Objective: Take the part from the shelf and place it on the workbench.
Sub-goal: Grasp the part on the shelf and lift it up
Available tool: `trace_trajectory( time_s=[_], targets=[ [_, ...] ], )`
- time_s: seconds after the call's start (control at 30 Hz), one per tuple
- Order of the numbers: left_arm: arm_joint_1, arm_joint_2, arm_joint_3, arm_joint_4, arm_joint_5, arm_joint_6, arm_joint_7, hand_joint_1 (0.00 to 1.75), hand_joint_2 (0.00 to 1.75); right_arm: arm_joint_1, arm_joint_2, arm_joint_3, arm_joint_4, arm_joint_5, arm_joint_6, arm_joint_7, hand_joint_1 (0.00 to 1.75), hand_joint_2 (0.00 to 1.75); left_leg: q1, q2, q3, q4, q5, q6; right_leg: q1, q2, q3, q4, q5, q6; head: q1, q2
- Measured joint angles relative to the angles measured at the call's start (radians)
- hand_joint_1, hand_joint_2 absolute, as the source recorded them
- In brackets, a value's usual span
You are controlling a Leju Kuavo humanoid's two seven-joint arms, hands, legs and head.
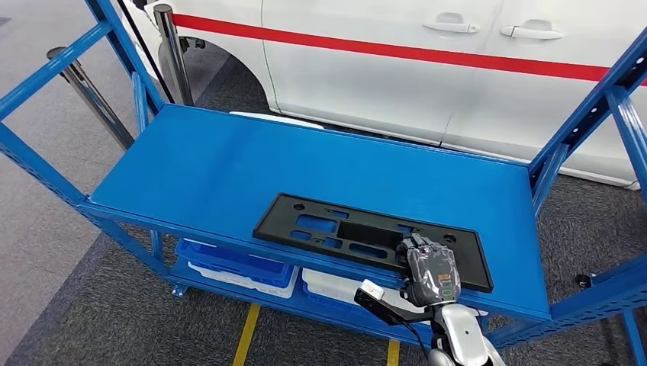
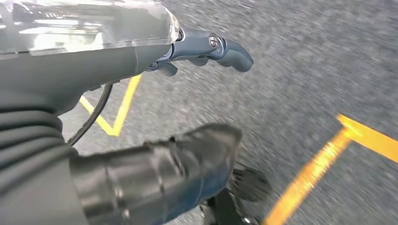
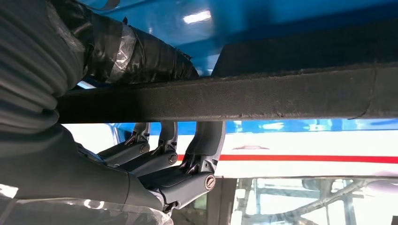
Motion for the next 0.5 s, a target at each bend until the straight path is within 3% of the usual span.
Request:
trace_trajectory(
  time_s=[0.07, 0.13, 0.23, 0.3, 0.33, 0.43, 0.47, 0.5],
  targets=[
    [0.000, 0.002, 0.007, 0.000, 0.007, 0.013, 0.024, 0.00, 1.75, 0.005, -0.001, -0.021, -0.001, 0.000, 0.001, -0.017, 1.75, 1.75, 0.007, 0.000, 0.060, -0.125, 0.067, -0.007, -0.003, 0.002, 0.001, 0.006, -0.004, 0.008, 0.000, 0.000],
    [-0.001, 0.003, 0.019, 0.000, 0.019, 0.019, 0.038, 0.00, 1.75, 0.007, -0.003, -0.038, -0.003, 0.002, 0.000, -0.021, 1.75, 1.75, 0.008, -0.003, 0.107, -0.226, 0.099, -0.002, 0.000, 0.005, -0.002, 0.016, -0.009, 0.021, 0.000, 0.000],
    [-0.001, 0.002, 0.029, 0.000, 0.023, 0.029, 0.042, 0.00, 1.75, 0.021, -0.004, -0.057, -0.005, 0.065, -0.041, 0.013, 1.75, 1.75, 0.003, -0.005, 0.114, -0.244, 0.101, 0.022, 0.003, 0.009, -0.003, 0.016, -0.008, 0.039, 0.002, 0.000],
    [-0.003, 0.000, 0.031, 0.000, 0.015, 0.043, 0.040, 0.00, 1.75, 0.041, -0.003, -0.065, -0.008, 0.149, -0.095, 0.058, 1.75, 1.75, 0.002, -0.005, 0.113, -0.249, 0.108, 0.038, -0.002, 0.010, -0.013, 0.042, -0.028, 0.048, 0.002, 0.000],
    [-0.006, -0.002, 0.032, 0.000, 0.007, 0.050, 0.038, 0.00, 1.75, 0.051, 0.000, -0.068, -0.011, 0.191, -0.121, 0.082, 1.75, 1.75, 0.001, -0.004, 0.111, -0.251, 0.111, 0.044, -0.004, 0.010, -0.030, 0.081, -0.054, 0.051, 0.002, 0.000],
    [-0.011, -0.004, 0.032, 0.000, -0.011, 0.061, 0.031, 0.00, 1.75, 0.087, 0.013, -0.074, -0.025, 0.292, -0.187, 0.132, 1.75, 1.75, -0.005, -0.004, 0.103, -0.249, 0.115, 0.054, -0.003, 0.011, -0.119, 0.268, -0.142, 0.052, 0.002, 0.000],
    [-0.011, -0.004, 0.032, 0.000, -0.014, 0.060, 0.029, 0.00, 1.75, 0.100, 0.017, -0.075, -0.031, 0.310, -0.206, 0.141, 1.75, 1.75, -0.007, -0.004, 0.101, -0.248, 0.115, 0.055, -0.003, 0.011, -0.135, 0.300, -0.146, 0.051, 0.002, 0.000],
    [-0.011, -0.005, 0.032, 0.000, -0.016, 0.058, 0.028, 0.00, 1.75, 0.111, 0.020, -0.075, -0.038, 0.321, -0.224, 0.149, 1.75, 1.75, -0.010, -0.004, 0.100, -0.246, 0.115, 0.056, -0.003, 0.011, -0.133, 0.294, -0.131, 0.048, 0.002, 0.000]
  ],
)
